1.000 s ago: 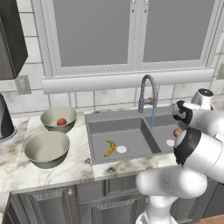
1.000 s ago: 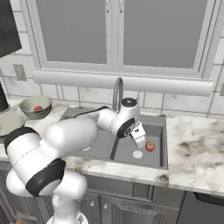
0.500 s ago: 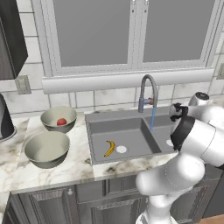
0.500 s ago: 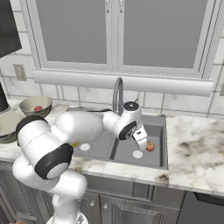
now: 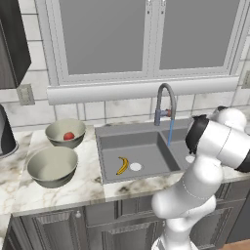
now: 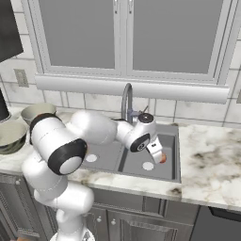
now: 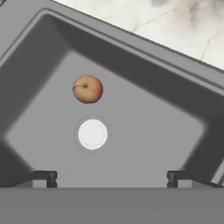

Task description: Pick the peachs from the sink and place them in one bowl. Place the banana in the other bowl. Then turn off the sink faucet.

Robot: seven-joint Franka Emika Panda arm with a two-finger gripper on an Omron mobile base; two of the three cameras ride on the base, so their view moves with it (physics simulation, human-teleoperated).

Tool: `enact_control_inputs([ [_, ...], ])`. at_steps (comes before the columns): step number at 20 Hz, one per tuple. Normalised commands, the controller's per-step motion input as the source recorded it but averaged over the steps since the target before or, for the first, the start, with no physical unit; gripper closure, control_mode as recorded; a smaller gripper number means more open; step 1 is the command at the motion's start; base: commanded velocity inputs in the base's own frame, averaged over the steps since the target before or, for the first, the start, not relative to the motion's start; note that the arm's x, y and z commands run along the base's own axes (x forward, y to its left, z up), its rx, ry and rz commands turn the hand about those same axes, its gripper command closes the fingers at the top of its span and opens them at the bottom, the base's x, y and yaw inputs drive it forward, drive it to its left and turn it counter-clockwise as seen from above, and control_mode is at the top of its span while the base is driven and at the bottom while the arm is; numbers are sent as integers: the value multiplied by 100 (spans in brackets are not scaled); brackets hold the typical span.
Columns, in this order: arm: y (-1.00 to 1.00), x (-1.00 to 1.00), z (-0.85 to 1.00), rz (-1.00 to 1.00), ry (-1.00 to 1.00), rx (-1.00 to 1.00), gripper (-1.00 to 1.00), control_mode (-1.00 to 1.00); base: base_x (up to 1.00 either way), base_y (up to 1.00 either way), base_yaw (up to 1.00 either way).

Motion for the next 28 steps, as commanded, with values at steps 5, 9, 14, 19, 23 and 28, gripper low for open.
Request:
enact_control_inputs([
  [5,-9,22,-21,0,0,0,-100,-100,0,0,0],
  [9,-22,18,-21,0,0,0,-100,-100,0,0,0],
  [14,-21,20,-22,0,0,0,-100,-100,0,0,0],
  [19,-1,34,-11,-1,0,1,-100,-100,0,0,0],
  [23,-3,34,-10,0,0,1,-100,-100,0,0,0],
  [28,-15,17,-20,0,0,1,-100,-100,0,0,0],
])
